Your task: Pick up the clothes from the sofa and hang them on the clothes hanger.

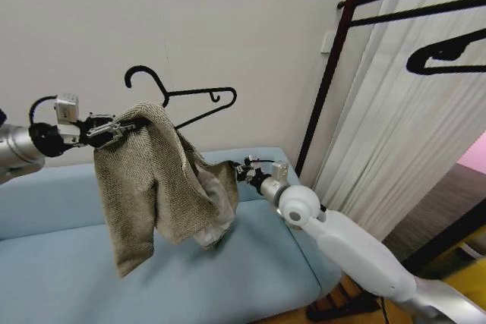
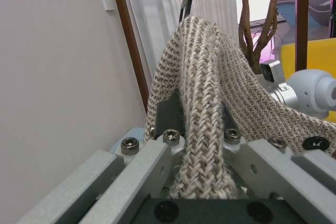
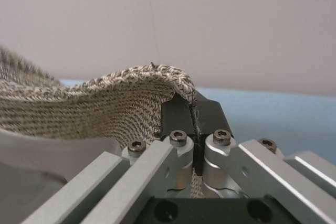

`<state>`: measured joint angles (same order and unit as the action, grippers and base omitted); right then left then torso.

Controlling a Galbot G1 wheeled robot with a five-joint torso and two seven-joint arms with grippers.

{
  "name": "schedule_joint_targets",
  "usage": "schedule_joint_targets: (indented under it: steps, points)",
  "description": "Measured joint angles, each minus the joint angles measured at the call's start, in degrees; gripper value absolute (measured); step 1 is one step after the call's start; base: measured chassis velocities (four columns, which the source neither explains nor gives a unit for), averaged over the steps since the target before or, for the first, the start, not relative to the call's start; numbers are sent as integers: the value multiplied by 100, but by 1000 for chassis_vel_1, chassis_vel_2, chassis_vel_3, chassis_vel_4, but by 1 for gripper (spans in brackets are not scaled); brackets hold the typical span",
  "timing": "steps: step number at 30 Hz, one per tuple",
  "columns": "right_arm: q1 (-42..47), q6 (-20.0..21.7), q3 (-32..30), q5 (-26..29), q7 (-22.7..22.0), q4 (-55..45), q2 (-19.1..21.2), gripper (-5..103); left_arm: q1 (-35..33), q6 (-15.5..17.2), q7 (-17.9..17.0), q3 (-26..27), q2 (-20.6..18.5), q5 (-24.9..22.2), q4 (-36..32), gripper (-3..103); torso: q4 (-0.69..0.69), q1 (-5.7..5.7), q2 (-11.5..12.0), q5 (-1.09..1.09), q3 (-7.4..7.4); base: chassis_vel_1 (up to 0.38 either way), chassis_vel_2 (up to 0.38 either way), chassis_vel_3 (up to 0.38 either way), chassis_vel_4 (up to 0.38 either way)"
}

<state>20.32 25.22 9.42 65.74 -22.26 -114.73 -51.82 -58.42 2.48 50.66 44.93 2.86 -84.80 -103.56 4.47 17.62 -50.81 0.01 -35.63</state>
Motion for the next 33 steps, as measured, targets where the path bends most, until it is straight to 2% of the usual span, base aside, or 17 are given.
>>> schedule_joint_targets:
  steps: [7, 10, 13, 17, 19, 22, 23, 24, 26, 27, 28, 30, 33]
  points:
    - [-428, 79, -383, 140, -48, 11, 57, 0, -18, 72, -28, -19, 160, 149, -91, 5, 0, 0, 0, 0, 0, 0, 0, 0, 0]
    - [-979, 154, -428, 240, -56, 126, 62, 0, -23, 98, -18, -42, 256, 227, -141, 5, -1, 0, 0, 0, 0, 0, 0, 0, 0]
    - [-1302, 195, -378, 265, -39, 225, 64, 0, -16, 211, 29, -45, 303, 297, -167, 5, 0, 0, 0, -1, 0, 0, 0, 0, 0]
    - [-2007, 261, -221, 296, 12, 433, 34, 0, -7, 409, 296, -44, 377, 470, -157, 5, 0, 0, 0, -1, 0, 0, 0, 0, 0]
    - [-2085, 270, -205, 295, 23, 455, 27, 0, -7, 435, 326, -44, 386, 502, -156, 5, -1, 0, 0, -1, 0, 0, 0, 0, 0]
    - [-2378, 323, -179, 275, 56, 464, 21, 0, -4, 717, 285, -44, 453, 737, -188, 5, -2, 0, 0, -1, 0, 0, 0, 0, 0]
    - [-2378, 323, -179, 275, 56, 464, 21, 0, -4, 717, 285, -44, 453, 737, -188, 5, -2, 0, 0, -1, 0, 0, 0, 0, 0]
    - [-2413, 345, -193, 275, 73, 435, 34, 0, -2, 830, 201, -44, 473, 798, -220, 5, -1, 0, 0, -1, 0, 0, 0, 0, 0]
    - [-2496, 385, -246, 269, 148, 335, 115, 0, -1, 1050, -262, -57, 534, 1008, -365, 5, 0, 0, 0, -1, 0, 0, 0, 0, 0]
    - [-2517, 392, -253, 268, 169, 306, 140, 0, -4, 1072, -497, -78, 551, 1025, -427, 5, 1, 0, 0, -1, 0, 0, 0, 0, 0]
    - [-2517, 392, -253, 268, 169, 306, 140, 0, -4, 1072, -497, -78, 551, 1025, -427, 5, 1, 0, 0, -1, 0, 0, 0, 0, 0]
    - [-2556, 401, -267, 257, 232, 243, 192, 0, -10, 1115, -1015, -127, 597, 1025, -575, 5, 1, 0, 0, -1, 0, 0, 0, 0, 0]
    - [-2594, 403, -269, 240, 291, 144, 233, 0, -12, 1216, -1431, -160, 639, 1064, -740, 5, 1, 0, 0, 0, 0, 0, 0, 0, 0]
